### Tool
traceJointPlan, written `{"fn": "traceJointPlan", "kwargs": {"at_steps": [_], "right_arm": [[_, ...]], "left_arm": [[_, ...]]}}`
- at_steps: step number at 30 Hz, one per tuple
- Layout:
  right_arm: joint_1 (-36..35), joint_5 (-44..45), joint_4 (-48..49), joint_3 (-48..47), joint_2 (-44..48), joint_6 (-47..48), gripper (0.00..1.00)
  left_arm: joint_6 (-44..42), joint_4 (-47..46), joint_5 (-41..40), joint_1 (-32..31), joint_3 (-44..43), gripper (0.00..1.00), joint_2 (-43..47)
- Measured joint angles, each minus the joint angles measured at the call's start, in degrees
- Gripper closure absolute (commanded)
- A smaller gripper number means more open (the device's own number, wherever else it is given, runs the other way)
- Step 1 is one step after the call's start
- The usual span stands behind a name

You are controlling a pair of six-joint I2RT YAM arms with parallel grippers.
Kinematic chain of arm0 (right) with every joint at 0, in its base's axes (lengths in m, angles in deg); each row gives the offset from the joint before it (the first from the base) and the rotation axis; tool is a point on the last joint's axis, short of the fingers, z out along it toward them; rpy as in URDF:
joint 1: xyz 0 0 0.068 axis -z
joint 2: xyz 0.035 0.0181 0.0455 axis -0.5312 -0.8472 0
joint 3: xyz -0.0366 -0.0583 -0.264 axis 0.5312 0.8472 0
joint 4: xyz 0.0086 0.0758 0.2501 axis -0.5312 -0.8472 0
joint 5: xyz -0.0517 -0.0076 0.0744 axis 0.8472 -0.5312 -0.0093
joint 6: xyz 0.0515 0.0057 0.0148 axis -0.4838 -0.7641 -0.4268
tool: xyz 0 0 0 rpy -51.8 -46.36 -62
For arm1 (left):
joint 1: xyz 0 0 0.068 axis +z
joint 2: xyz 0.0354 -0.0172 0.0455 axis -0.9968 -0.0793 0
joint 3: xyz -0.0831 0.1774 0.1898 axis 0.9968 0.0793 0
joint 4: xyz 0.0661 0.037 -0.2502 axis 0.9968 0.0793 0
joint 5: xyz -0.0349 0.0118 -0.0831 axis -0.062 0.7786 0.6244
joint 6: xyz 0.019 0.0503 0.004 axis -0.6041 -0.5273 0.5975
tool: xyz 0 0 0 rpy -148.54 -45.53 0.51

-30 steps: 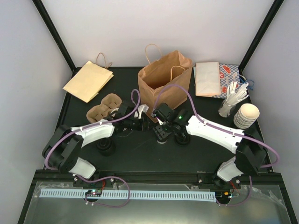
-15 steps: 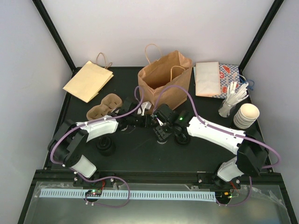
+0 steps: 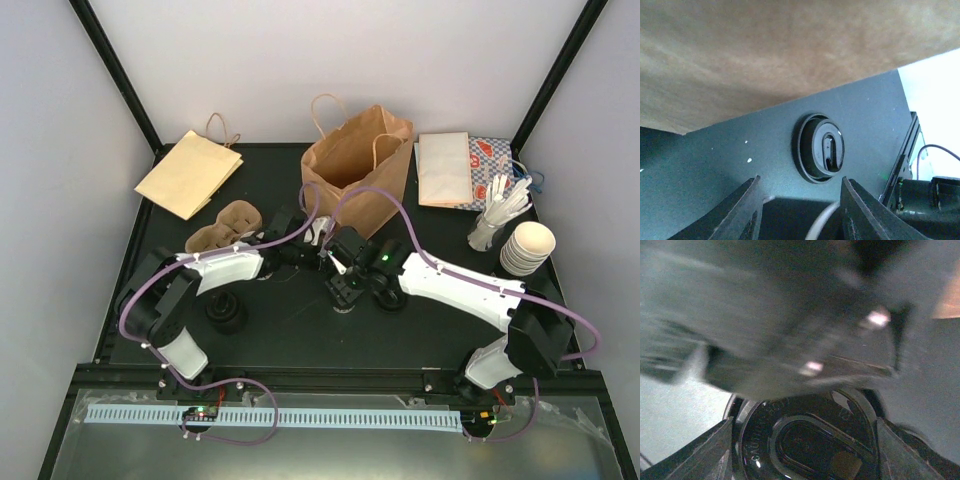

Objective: Pack the takeout coffee

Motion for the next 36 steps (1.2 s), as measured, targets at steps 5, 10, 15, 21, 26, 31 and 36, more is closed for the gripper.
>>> {"fn": "traceJointPlan", "kwargs": {"at_steps": [5, 10, 15, 21, 26, 31, 36], "right_arm": [[-2.51, -1.53, 0.13, 0.15, 0.00, 1.09, 0.35], [-2.69, -2.21, 0.42, 0.28, -0.17, 0.92, 0.35], [-2.67, -3.04, 1.16, 0.81, 0.13, 0.83, 0.35], [-2.71, -3.65, 1.36, 0.63, 0.15, 0.87, 0.36], [-2.78, -3.52, 1.18, 0.39, 0.04, 0.50, 0.36], [-3.72, -3.61, 2.10, 0.37, 0.11, 0.66, 0.36], [-4.31, -4.07, 2.78, 0.57, 0.26, 1.20, 0.36]], "left_arm": [[-1.22, 0.55, 0.04, -1.57, -1.53, 0.57, -2.75], [-1.51, 0.66, -0.07, -1.66, -1.99, 0.58, -4.17], [-1.49, 0.04, -0.28, -1.66, -1.36, 0.59, -4.22], [-1.73, 0.39, -2.03, -1.66, 0.17, 0.58, -1.95], [-3.13, 3.78, -4.74, -1.86, 2.10, 0.44, 4.00], [-3.61, 7.65, -8.09, -2.32, 4.46, 0.37, 9.88], [-3.69, 9.31, -8.28, -2.29, 5.40, 0.31, 11.65]]}}
